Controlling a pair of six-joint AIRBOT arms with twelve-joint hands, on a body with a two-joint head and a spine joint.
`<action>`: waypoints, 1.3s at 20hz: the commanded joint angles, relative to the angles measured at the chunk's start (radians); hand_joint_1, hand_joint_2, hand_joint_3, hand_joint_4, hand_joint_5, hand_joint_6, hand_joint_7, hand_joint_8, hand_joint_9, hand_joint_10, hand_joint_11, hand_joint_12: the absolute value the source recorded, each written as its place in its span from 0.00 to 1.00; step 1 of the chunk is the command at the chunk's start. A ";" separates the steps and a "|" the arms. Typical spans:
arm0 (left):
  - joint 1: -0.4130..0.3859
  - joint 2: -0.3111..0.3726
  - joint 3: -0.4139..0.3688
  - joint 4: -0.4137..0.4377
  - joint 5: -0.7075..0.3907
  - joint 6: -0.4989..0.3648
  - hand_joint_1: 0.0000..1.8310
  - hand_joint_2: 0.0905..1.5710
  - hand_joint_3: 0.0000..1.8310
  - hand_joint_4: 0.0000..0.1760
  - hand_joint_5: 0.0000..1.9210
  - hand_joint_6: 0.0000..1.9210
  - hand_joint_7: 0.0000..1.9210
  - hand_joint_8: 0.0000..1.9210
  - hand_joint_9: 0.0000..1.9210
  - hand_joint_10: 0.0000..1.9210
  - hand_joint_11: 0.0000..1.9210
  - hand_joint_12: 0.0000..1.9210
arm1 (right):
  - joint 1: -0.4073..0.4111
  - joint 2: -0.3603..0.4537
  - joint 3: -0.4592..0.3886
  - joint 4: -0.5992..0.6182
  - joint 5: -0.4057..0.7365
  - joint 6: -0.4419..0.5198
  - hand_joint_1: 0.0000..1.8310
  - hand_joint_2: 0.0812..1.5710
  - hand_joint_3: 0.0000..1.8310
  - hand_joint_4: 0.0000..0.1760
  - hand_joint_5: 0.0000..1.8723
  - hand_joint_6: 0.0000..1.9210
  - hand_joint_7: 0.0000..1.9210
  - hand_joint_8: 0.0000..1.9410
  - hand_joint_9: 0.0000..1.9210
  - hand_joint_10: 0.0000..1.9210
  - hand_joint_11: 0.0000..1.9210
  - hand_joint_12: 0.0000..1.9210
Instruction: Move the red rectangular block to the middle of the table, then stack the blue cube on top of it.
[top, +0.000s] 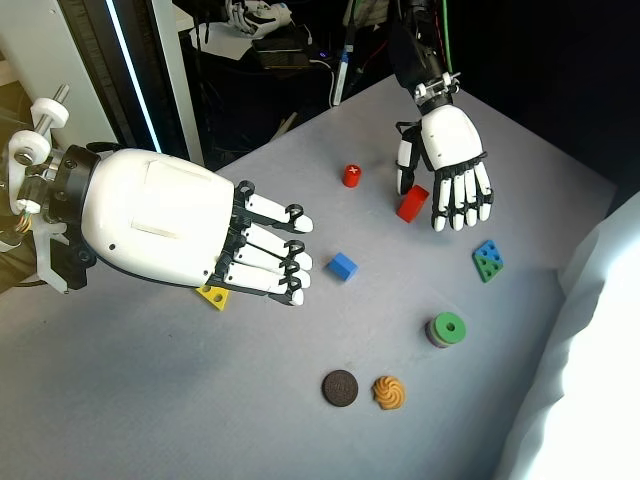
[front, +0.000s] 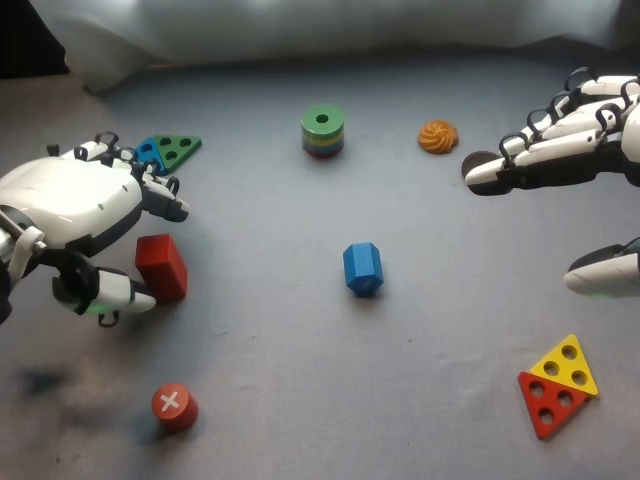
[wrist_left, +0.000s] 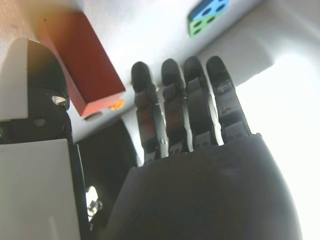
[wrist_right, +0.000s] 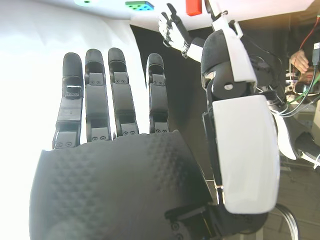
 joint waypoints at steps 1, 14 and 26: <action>0.000 0.004 0.003 -0.002 -0.092 0.015 0.61 0.61 0.00 0.09 0.31 0.00 0.21 0.00 0.14 0.00 0.00 0.26 | 0.005 0.010 -0.002 0.019 0.096 -0.004 0.34 0.72 0.00 0.00 0.16 0.00 0.15 0.00 0.13 0.00 0.00 0.36; -0.071 -0.026 -0.042 -0.302 -0.101 0.236 0.58 0.63 0.00 0.16 0.30 0.00 0.21 0.00 0.15 0.00 0.00 0.27 | 0.004 0.010 -0.007 0.019 0.096 -0.028 0.36 0.70 0.00 0.00 0.18 0.00 0.18 0.00 0.15 0.00 0.00 0.44; -0.068 -0.029 -0.043 -0.359 -0.122 0.267 0.60 0.65 0.00 0.19 0.31 0.00 0.21 0.00 0.16 0.00 0.00 0.31 | 0.003 0.010 -0.009 0.019 0.094 -0.031 0.37 0.69 0.00 0.00 0.19 0.00 0.18 0.00 0.16 0.00 0.00 0.46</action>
